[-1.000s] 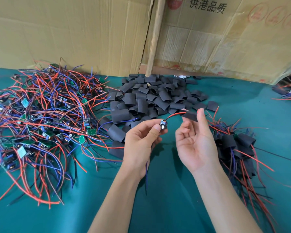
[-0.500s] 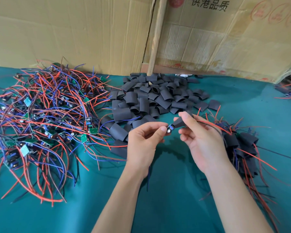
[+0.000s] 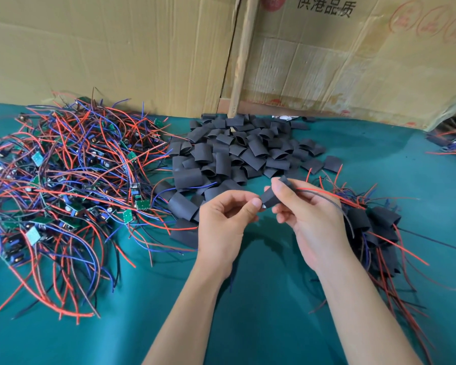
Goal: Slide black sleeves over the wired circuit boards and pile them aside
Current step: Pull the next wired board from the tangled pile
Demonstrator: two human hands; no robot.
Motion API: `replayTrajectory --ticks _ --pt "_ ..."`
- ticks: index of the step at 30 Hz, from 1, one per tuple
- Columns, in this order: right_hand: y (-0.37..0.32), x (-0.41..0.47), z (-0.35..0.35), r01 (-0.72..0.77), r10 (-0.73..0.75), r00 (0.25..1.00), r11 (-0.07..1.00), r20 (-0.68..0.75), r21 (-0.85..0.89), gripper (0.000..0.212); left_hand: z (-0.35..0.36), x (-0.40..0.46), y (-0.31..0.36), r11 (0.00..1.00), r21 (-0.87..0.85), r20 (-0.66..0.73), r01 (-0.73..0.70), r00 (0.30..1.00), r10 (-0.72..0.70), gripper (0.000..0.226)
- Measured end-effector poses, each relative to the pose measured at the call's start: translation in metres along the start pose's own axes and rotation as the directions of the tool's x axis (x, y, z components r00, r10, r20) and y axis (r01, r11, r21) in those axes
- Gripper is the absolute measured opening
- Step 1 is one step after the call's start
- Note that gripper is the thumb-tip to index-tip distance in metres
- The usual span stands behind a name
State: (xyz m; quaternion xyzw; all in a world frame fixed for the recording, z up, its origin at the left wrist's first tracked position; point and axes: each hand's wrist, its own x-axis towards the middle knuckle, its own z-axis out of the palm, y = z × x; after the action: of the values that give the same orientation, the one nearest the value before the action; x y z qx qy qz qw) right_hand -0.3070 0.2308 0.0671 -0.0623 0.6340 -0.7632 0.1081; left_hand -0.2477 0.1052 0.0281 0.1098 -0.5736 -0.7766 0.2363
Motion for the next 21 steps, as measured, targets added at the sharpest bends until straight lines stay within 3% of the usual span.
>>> replayTrajectory --ticks 4,9,12,16,21 --pt "0.0034 -0.0011 0.0061 -0.149 0.14 0.988 0.975 0.064 0.164 0.025 -0.0007 -0.0002 0.0007 0.999 -0.026 -0.049 -0.028 0.998 0.026 0.009" --pt "0.0007 0.0007 0.0052 -0.205 0.196 0.979 0.944 0.061 0.258 0.017 0.0002 -0.0003 0.0008 0.992 -0.119 0.054 0.045 0.998 -0.038 0.012" --pt "0.0008 -0.0005 0.0052 -0.207 0.189 0.976 0.96 0.108 0.187 0.021 0.0006 0.0004 0.0002 0.998 -0.063 0.035 0.028 0.999 -0.026 0.012" --pt "-0.0025 -0.0028 0.005 -0.132 0.126 0.982 0.991 0.142 0.03 0.046 0.0033 0.0002 0.0001 1.0 0.019 0.038 0.016 0.999 -0.017 0.015" --pt "-0.0058 -0.003 0.0024 -0.011 0.023 0.998 0.981 0.063 -0.195 0.032 0.0062 -0.0028 0.0034 0.994 0.1 0.147 0.038 0.988 -0.053 0.024"
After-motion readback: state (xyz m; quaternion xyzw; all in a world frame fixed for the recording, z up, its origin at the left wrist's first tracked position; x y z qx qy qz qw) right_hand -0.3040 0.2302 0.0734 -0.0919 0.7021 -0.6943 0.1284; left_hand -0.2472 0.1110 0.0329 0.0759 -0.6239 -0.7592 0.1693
